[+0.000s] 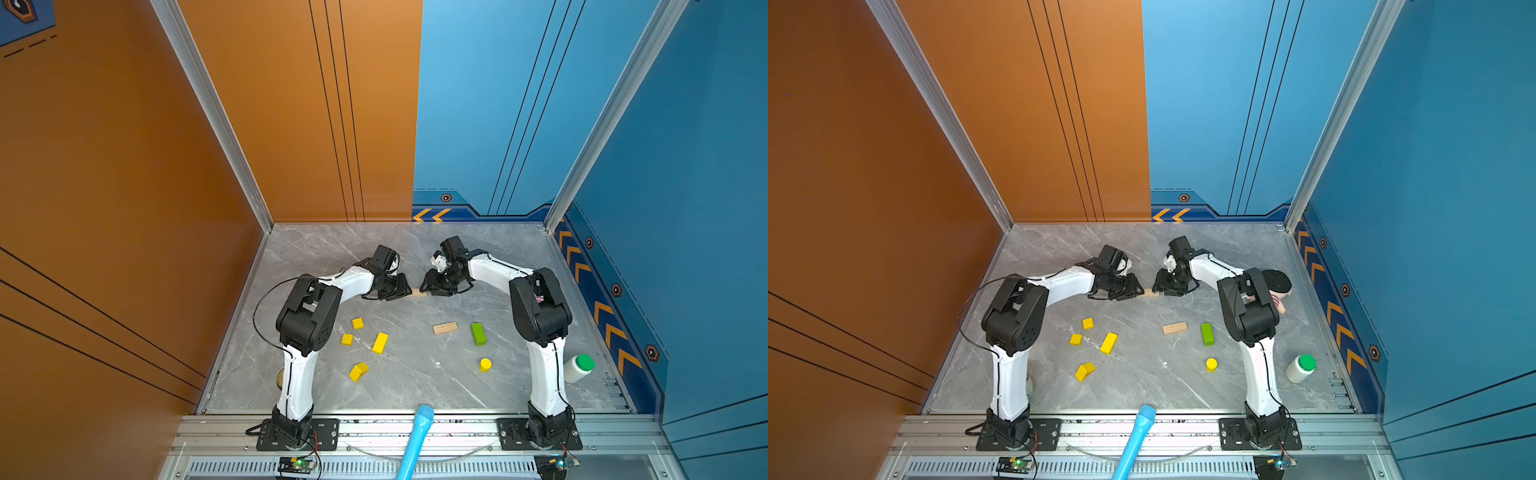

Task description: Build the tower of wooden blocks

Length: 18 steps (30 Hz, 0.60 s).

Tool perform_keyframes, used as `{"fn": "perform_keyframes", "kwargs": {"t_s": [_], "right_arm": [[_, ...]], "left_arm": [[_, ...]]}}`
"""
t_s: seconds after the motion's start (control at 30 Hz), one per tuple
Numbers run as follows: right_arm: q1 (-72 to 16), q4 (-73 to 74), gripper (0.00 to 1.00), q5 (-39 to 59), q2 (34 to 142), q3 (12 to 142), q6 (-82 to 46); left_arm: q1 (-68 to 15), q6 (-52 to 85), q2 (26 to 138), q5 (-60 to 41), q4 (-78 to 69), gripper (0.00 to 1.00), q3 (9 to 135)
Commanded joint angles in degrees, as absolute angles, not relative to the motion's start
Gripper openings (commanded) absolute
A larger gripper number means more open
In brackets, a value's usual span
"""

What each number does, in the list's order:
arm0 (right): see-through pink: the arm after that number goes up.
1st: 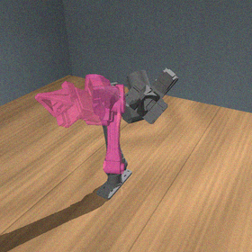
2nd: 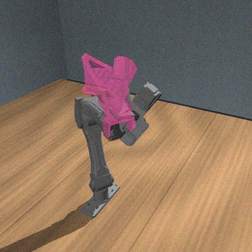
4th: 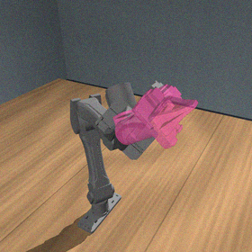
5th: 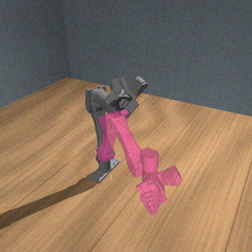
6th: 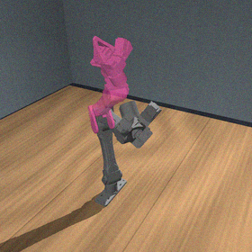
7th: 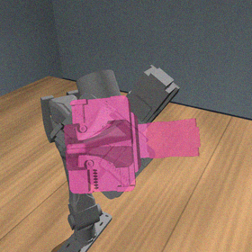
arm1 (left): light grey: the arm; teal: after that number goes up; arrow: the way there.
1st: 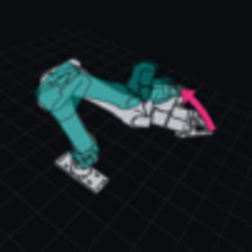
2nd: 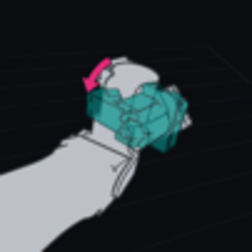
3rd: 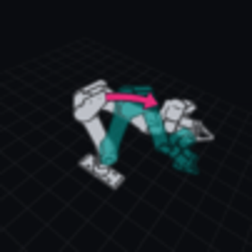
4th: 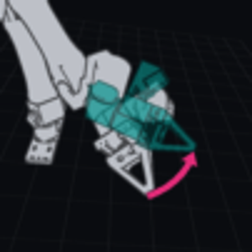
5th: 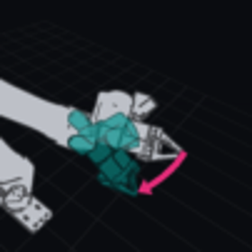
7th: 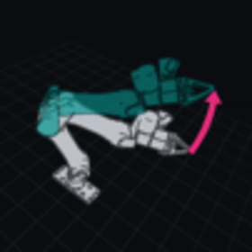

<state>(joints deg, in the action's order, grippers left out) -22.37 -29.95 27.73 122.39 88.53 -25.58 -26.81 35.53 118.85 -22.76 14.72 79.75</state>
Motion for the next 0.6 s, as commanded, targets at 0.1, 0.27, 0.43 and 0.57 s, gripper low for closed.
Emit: {"fn": "perform_keyframes", "kwargs": {"t_s": [0.1, 0.27, 0.43, 0.57], "right_arm": [[-21.8, -31.9, 0.56, 23.6, 114.1, 85.0, -25.8], [-24.2, -37.3, 0.56, 16.5, 107.5, 82.9, -22.6], [-29.0, -43.0, 0.65, 6.6, 102.7, 79.2, -20.4], [-32.8, -43.8, 0.68, 0.7, 99.3, 73.8, -21.5]], "left_arm": [[-25.8, 32.7, 114.1, -21.4, 18.1, 0.46, 80.5], [-25.1, 31.0, 109.9, -19.5, 19.3, 0.51, 78.8], [-24.8, 30.3, 104.2, -18.2, 19.3, 0.53, 74.8], [-25.2, 29.7, 98.4, -16.7, 19.2, 0.55, 70.1]]}}
